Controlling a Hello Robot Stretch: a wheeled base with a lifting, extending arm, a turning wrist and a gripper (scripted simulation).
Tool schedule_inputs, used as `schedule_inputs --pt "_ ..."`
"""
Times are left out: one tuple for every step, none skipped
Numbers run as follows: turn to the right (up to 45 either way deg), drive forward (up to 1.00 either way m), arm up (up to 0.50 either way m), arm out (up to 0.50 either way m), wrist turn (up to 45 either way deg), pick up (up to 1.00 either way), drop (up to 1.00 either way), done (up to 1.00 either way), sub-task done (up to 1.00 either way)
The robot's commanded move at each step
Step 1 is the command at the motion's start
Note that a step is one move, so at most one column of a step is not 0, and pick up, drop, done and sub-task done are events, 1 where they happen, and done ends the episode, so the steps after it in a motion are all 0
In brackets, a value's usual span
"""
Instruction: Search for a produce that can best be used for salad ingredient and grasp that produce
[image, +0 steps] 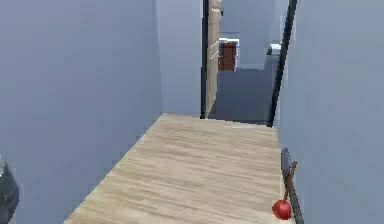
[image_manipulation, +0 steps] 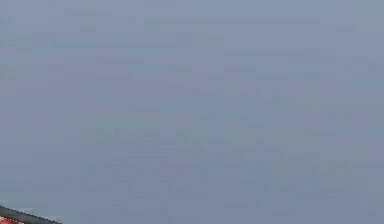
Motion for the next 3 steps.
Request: schedule_inputs --pt "12.0 0.0 0.0 0.0 0.0 0.0 0.0 0.0 0.0" --pt "0.0 1.0 0.0 0.0 0.0 0.0 0.0 0.0 0.0" --pt "3.0 0.0 0.0 0.0 0.0 0.0 0.0 0.0 0.0"
